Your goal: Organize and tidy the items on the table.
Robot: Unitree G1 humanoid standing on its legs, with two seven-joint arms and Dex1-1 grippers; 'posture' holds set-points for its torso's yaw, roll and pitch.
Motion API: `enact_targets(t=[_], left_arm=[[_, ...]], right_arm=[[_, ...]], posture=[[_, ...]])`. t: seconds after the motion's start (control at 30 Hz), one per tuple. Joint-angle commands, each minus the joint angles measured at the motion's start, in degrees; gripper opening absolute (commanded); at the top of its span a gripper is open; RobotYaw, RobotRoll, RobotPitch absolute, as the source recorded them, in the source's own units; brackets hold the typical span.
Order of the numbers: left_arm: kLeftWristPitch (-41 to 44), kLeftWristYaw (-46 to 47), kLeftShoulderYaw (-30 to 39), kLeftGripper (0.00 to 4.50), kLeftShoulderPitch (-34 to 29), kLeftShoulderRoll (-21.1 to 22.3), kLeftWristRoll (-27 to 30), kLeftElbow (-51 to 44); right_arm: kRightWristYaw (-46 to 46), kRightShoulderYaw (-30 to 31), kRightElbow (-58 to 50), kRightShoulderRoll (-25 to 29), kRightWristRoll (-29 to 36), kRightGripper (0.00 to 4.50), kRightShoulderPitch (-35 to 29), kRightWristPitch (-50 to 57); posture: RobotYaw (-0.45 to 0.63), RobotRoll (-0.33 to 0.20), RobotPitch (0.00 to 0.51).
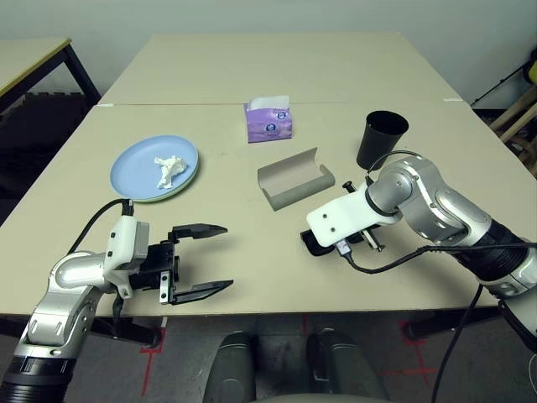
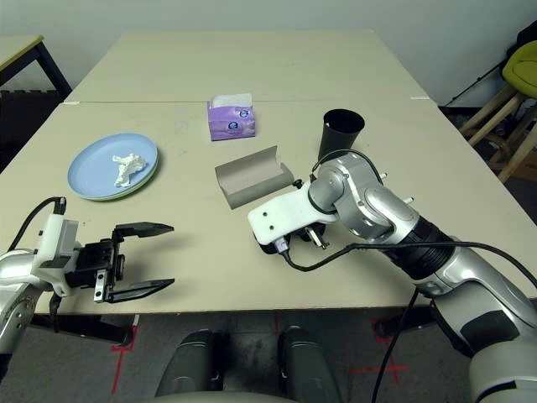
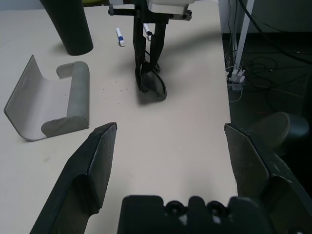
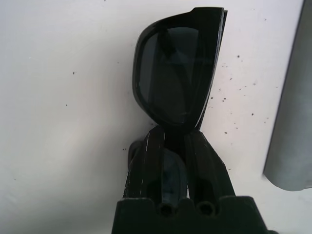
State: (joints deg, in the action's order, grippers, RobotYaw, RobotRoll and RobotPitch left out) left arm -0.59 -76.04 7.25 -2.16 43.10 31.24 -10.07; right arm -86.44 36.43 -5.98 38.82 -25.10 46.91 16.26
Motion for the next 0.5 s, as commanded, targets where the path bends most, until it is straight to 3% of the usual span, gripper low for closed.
enact_targets(t=[0.03, 0.13, 0.5], left_arm=[[-0.58, -0.49, -1.09, 4.50, 0.51, 0.04, -0.98, 0.30], [-0.71, -0.58, -1.11, 4.50, 0.51, 0.08, -0.98, 0.42], [-0.66, -0.29, -1.21, 4.50, 0.14, 0.10, -1.09, 0.16]], right_arm=[[-0.20, -1.51, 0.80, 0.56, 0.80, 0.33, 1.20, -0.62], [-0.69, -1.73, 0.71, 0.88, 1.24, 0.02, 1.26, -0.90], [-4.16, -3.16, -0.77, 1.08, 5.19, 0.02, 2.58, 1.95]], posture=[[0.08, 0.000, 0.090], [0.08, 0.000, 0.089], [0.09, 0.000, 0.094]])
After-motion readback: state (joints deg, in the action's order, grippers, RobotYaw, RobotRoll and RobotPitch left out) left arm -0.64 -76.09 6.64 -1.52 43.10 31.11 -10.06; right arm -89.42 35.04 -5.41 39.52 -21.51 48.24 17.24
